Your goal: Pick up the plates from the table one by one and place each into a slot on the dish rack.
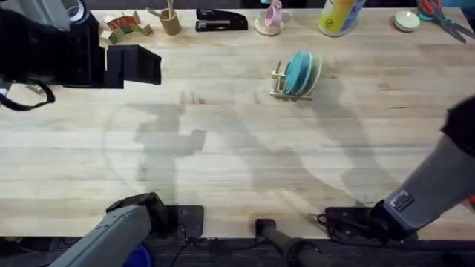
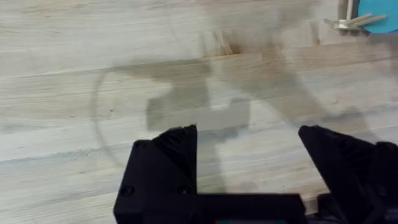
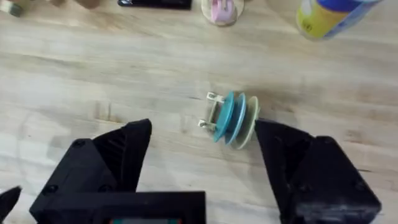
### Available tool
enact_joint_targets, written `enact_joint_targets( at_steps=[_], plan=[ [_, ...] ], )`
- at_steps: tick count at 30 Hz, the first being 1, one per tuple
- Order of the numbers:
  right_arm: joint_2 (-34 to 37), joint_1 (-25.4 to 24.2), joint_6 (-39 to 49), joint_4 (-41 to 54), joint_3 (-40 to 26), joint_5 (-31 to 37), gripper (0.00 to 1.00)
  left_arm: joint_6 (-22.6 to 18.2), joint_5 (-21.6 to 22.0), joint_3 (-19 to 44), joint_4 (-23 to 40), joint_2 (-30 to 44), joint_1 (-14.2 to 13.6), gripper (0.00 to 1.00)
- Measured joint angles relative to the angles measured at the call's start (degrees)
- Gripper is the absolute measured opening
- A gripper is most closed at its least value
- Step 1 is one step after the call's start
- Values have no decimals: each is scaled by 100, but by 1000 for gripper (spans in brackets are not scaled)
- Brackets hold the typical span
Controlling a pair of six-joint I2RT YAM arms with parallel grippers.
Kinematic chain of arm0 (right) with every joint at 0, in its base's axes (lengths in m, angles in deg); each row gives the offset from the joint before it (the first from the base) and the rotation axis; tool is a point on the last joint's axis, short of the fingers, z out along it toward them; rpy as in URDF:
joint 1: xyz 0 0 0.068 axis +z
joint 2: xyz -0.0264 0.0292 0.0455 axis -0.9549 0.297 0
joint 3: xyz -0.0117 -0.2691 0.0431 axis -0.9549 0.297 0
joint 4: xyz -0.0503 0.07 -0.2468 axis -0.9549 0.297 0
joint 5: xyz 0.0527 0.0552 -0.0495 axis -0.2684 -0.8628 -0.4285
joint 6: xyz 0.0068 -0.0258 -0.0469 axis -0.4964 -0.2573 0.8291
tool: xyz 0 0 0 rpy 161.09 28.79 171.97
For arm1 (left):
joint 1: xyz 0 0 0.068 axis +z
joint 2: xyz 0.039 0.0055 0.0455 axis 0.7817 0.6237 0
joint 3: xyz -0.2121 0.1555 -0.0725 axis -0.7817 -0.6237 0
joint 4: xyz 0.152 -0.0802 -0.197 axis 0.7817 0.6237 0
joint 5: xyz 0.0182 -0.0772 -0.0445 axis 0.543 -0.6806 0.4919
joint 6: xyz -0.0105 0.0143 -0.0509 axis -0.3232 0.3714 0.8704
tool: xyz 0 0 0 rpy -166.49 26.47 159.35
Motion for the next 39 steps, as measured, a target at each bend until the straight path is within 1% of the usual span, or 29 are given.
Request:
enact_joint_targets(
  at_steps=[8,13,16,22,29,39],
  plan=[
    [-758,0,364,0,-4,0,995,0,0,0,1,0,0,995],
    [-1247,0,521,0,107,0,995,0,0,0,185,0,0,995],
    [-1671,0,572,-2,448,5,995,0,0,0,252,0,0,995],
    [-2553,0,624,0,1400,168,995,0,0,0,256,0,0,995],
    [-3414,0,633,-2,2412,304,995,0,0,0,256,0,0,995],
    [-4408,-1,633,0,3264,322,993,0,0,0,256,0,0,995]
  ],
)
